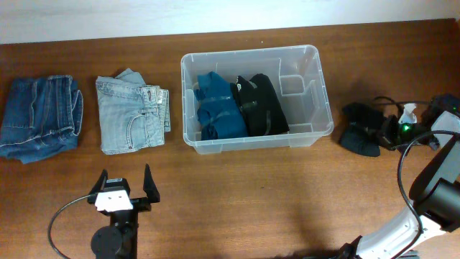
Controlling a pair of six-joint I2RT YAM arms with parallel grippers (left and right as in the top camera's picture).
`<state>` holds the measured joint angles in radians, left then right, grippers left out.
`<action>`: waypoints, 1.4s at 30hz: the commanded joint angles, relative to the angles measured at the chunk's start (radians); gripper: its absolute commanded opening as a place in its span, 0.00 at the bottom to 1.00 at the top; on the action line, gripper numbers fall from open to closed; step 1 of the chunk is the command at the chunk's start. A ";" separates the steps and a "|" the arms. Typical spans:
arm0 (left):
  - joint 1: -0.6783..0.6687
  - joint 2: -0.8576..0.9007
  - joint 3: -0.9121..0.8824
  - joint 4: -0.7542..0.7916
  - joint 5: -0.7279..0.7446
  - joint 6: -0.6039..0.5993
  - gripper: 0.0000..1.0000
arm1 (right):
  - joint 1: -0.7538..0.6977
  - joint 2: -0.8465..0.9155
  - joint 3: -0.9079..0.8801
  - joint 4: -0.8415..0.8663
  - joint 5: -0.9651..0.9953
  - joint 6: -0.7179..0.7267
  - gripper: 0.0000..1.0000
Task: Pack container
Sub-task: 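Grasp the small black folded garment with the right gripper and lift it, then lower the small black garment into the bin's right side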
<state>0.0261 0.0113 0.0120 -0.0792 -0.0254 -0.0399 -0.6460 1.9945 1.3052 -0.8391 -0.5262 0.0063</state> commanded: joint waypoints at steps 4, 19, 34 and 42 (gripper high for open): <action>0.006 -0.005 -0.003 -0.004 0.007 0.018 0.99 | 0.004 -0.003 0.201 -0.150 -0.143 0.010 0.04; 0.006 -0.005 -0.003 -0.004 0.007 0.018 0.99 | 0.296 -0.113 0.792 -0.629 -0.143 -0.283 0.04; 0.006 -0.005 -0.003 -0.004 0.007 0.018 0.99 | 0.697 -0.007 0.791 -0.510 0.190 -0.101 0.04; 0.006 -0.005 -0.003 -0.004 0.007 0.018 0.99 | 0.720 0.094 0.771 -0.506 0.191 -0.102 0.04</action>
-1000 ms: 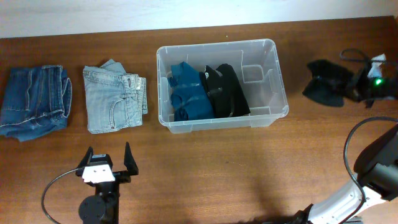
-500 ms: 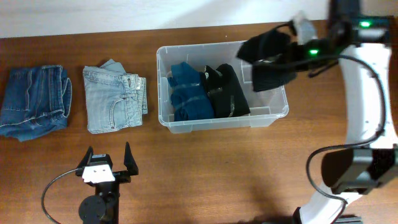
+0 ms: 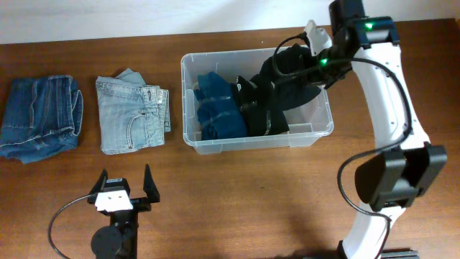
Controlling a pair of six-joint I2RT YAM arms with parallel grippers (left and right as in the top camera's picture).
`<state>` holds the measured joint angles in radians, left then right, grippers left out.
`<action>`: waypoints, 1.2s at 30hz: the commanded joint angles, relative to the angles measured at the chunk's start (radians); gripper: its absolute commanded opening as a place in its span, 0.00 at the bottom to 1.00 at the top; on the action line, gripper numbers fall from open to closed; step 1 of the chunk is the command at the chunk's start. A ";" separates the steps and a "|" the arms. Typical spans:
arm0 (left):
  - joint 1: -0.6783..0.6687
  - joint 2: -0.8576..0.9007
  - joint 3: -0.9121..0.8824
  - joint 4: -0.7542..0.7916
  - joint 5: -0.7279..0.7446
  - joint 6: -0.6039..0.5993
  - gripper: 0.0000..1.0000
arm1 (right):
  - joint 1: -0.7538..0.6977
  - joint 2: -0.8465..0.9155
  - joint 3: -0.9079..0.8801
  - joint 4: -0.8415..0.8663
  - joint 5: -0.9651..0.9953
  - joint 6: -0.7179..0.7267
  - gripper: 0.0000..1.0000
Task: Pack container
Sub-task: 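Lower the small black garment into the bin's right side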
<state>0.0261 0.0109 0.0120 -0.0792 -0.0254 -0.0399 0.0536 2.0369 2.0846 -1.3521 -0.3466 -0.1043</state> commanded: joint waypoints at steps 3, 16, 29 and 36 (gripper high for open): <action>0.006 -0.005 -0.003 -0.004 0.007 0.018 0.99 | 0.020 0.091 -0.009 0.006 0.019 0.009 0.04; 0.006 -0.005 -0.003 -0.004 0.007 0.018 0.99 | 0.020 0.169 -0.009 0.006 0.079 0.035 0.99; 0.006 -0.005 -0.003 -0.004 0.007 0.018 0.99 | 0.098 0.141 0.006 -0.024 0.067 0.039 0.90; 0.006 -0.005 -0.003 -0.004 0.007 0.018 0.99 | 0.134 0.024 0.192 -0.085 0.172 0.146 0.96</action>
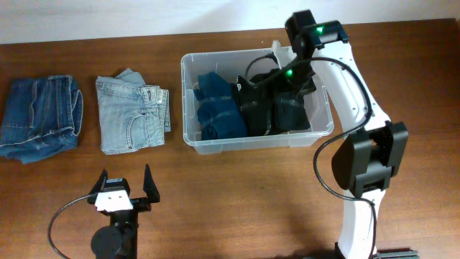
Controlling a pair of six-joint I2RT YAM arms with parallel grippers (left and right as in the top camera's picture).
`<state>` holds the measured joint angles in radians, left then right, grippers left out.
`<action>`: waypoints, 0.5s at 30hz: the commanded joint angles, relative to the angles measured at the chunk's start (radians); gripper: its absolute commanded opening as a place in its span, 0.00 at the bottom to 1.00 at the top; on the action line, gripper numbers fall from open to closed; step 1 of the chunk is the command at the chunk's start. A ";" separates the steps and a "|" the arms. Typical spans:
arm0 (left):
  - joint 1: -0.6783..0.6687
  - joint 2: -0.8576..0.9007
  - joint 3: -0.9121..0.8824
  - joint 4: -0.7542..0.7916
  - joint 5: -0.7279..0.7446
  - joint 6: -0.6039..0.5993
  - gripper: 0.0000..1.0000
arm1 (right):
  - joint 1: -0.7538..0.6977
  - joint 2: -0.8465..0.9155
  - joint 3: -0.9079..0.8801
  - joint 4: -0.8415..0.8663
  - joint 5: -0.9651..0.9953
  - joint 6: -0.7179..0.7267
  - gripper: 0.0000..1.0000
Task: Pack container
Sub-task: 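Lower the small black garment into the bin's right side, then release the garment and withdraw the right gripper to the right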
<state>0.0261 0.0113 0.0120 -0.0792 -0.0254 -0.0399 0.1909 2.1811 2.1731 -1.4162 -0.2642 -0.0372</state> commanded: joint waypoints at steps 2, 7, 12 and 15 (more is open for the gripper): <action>0.006 -0.005 -0.003 -0.004 0.007 0.018 0.99 | -0.012 -0.166 0.157 -0.066 0.211 0.135 0.99; 0.006 -0.005 -0.003 -0.004 0.007 0.018 0.99 | -0.074 -0.297 0.200 -0.210 0.325 0.206 0.99; 0.006 -0.005 -0.003 -0.004 0.007 0.018 0.99 | -0.159 -0.401 0.176 -0.283 0.322 0.207 0.99; 0.006 -0.005 -0.003 -0.004 0.007 0.018 0.99 | -0.216 -0.470 0.106 -0.283 0.372 0.209 0.99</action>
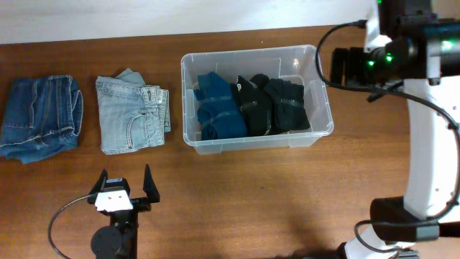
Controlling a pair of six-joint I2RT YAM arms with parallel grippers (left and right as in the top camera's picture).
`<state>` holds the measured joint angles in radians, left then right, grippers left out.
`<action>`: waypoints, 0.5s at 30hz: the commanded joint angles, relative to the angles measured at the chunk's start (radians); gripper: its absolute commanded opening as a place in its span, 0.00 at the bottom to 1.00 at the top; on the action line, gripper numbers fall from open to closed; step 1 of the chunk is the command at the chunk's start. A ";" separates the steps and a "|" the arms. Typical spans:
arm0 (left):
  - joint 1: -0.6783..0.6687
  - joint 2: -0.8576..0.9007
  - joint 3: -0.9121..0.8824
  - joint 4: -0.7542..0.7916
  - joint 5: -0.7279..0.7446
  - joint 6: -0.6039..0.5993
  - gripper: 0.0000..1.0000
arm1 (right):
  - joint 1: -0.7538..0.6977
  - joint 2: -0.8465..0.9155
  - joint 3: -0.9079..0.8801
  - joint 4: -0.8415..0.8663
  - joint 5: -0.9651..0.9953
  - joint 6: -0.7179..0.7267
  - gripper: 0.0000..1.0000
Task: Pack container
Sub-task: 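Release the garment and withdraw the right gripper to the right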
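The clear plastic container (pixel 188 101) stands at the table's middle back. Inside lie a folded blue garment (pixel 215 108), a black garment (pixel 253 108) beside it, and a second black garment (pixel 289 106) filling the right part. My right gripper (pixel 336 67) hangs raised above the container's right edge, apart from the clothes, open with nothing in it. My left gripper (pixel 125 184) rests open near the front left of the table. Light blue folded jeans (pixel 133 115) and dark blue folded jeans (pixel 39 119) lie left of the container.
The right arm's white links (pixel 431 137) run down the right side of the table. A cable (pixel 68 216) loops by the left arm's base.
My right gripper was low inside the container's right part on the black garment. It is now lifted clear to the right rim, and the garment lies flat in the container.
A black garment lay on the table right of the container with my right gripper at it. Then the gripper held it over the container's right side, then pressed it down inside. Now it lies packed beside the other black garment, and the gripper is clear.
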<state>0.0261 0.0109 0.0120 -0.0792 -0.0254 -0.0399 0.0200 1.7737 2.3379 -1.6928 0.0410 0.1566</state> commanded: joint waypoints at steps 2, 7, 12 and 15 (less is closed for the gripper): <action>0.006 -0.005 -0.003 -0.004 0.007 0.018 0.99 | -0.119 -0.101 -0.137 -0.006 0.110 0.047 0.98; 0.006 -0.005 -0.003 -0.004 0.007 0.018 0.99 | -0.315 -0.108 -0.270 0.047 0.109 0.043 0.99; 0.006 -0.005 -0.003 -0.004 0.007 0.018 0.99 | -0.467 -0.071 -0.357 0.104 0.099 0.043 0.99; 0.006 -0.005 -0.003 -0.004 0.007 0.018 0.99 | -0.519 -0.036 -0.359 0.105 0.098 0.043 0.98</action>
<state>0.0261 0.0109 0.0120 -0.0792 -0.0254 -0.0399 -0.4694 1.7149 1.9873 -1.5917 0.1310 0.1879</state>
